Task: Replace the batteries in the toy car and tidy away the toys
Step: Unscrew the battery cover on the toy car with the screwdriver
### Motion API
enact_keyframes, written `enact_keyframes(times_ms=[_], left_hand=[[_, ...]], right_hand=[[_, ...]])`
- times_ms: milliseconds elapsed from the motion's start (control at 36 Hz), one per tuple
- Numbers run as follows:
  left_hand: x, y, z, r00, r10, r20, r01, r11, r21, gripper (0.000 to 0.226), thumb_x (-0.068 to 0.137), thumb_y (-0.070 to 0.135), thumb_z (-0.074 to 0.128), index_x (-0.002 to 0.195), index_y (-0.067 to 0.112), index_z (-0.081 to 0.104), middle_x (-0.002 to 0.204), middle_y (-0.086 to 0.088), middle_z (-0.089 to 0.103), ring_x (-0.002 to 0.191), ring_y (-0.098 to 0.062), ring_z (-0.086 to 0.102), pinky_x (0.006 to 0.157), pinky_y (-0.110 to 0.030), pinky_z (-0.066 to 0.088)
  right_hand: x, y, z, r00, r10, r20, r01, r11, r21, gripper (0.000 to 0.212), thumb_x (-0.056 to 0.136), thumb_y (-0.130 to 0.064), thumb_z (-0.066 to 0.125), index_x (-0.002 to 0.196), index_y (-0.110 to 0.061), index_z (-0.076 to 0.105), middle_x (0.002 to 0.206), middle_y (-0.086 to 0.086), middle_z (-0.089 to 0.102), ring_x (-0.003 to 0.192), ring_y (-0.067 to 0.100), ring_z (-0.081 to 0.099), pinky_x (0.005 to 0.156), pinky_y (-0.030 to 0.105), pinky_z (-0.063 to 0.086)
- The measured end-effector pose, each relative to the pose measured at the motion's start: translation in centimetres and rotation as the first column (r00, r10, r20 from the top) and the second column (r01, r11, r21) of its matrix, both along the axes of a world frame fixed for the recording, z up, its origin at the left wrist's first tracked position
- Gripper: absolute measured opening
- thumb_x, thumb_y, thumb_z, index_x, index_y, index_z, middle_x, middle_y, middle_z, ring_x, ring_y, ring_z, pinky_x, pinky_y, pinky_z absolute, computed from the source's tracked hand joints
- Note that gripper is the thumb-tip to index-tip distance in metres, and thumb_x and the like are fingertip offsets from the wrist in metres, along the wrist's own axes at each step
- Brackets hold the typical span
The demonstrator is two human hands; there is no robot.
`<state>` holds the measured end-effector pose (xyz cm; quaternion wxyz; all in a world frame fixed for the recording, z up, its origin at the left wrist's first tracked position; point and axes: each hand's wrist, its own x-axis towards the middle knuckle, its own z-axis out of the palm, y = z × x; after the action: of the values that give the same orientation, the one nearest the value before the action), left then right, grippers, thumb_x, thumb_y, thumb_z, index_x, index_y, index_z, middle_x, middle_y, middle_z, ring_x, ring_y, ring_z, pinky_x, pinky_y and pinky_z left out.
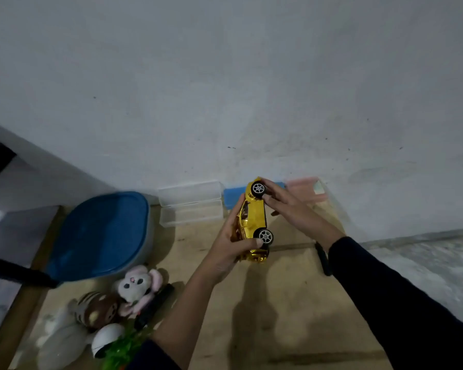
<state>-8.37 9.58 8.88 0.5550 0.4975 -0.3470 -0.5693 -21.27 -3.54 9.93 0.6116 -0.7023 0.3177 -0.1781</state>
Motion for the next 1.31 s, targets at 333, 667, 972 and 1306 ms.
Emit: enact_keyframes(times_ms=[333,667,972,1306], left_hand=[[2.5,2.7,3.2,0.956,-0.01,-0.293,-0.004,0.999,-0.048,0.105,0.054,0.036,0.086,0.143,0.031,0.032,0.137,-0.016,0.05,0.116,-0.042,0.054,0.087,-0.046,0.051],[3.2,3.9,4.5,0.986,0.049,0.16,-0.05,0.999,0.003,0.076,0.088,0.015,0.059,0.137,0.056,0.019,0.122,-0.002,0.064,0.109,-0.022,0.063,0.094,-0.038,0.05],[2.0,3.6,6.2,0.844,0.047,0.534,0.04,0.988,-0.151,0.098,0.083,0.016,0.071,0.14,0.06,0.005,0.13,0.021,0.051,0.113,-0.001,0.057,0.092,-0.025,0.051],[1.4,2.6,5.8,0.806,0.062,0.588,0.028,0.989,-0.143,0.087,0.078,0.018,0.076,0.136,0.059,0.025,0.127,0.017,0.053,0.111,-0.001,0.057,0.088,-0.021,0.052]], right_hand=[[4.5,1.4,3.6,0.987,0.089,0.135,-0.104,0.988,0.113,0.045,0.079,-0.044,0.057,0.12,-0.027,0.051,0.116,0.0,0.058,0.106,0.012,0.057,0.084,0.023,0.045],[4.8,1.1,6.6,0.987,0.129,0.094,-0.135,0.989,0.057,0.022,0.087,-0.026,0.061,0.107,-0.018,0.063,0.099,0.005,0.066,0.091,0.018,0.062,0.079,0.031,0.052],[3.9,0.7,9.6,0.991,0.103,0.085,-0.099,0.994,-0.05,0.023,0.091,-0.023,0.057,0.11,-0.011,0.064,0.098,0.003,0.066,0.086,0.012,0.062,0.073,0.02,0.052],[2.8,0.3,10.7,0.996,0.093,0.015,-0.091,0.99,-0.108,0.019,0.09,-0.026,0.059,0.107,-0.024,0.066,0.103,-0.005,0.068,0.088,0.006,0.065,0.069,0.014,0.051]])
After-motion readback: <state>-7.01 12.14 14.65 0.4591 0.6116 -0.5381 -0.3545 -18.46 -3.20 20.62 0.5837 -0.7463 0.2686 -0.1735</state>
